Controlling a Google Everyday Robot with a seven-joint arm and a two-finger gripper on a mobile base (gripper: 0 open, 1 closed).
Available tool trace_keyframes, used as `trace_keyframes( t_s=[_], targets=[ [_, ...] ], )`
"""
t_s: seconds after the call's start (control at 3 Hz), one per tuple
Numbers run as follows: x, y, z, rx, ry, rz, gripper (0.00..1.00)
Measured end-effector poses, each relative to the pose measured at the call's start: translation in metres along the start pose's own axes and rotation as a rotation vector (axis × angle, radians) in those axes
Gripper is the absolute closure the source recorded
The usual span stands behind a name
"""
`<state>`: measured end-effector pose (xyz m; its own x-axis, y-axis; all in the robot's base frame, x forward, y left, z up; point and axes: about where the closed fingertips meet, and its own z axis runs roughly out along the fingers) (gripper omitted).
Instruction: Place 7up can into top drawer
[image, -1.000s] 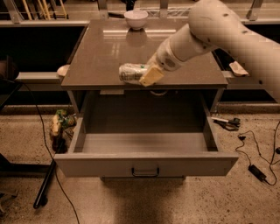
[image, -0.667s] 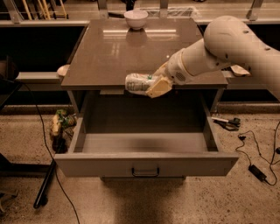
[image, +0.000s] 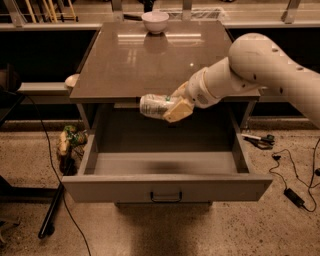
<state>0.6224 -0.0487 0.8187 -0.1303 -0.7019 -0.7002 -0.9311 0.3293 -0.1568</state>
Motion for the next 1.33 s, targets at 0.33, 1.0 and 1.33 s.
trace_keyframes(
  t_s=[0.33,1.0,1.33],
  targets=[
    [0.015,0.034,0.026,-0.047,-0.014,0.014,1.0],
    [0.045,0.074,0.105,-0.122,0.01,0.06,1.0],
    [0.051,0.075,0.137,-0.131,-0.004,0.067,1.0]
  ],
)
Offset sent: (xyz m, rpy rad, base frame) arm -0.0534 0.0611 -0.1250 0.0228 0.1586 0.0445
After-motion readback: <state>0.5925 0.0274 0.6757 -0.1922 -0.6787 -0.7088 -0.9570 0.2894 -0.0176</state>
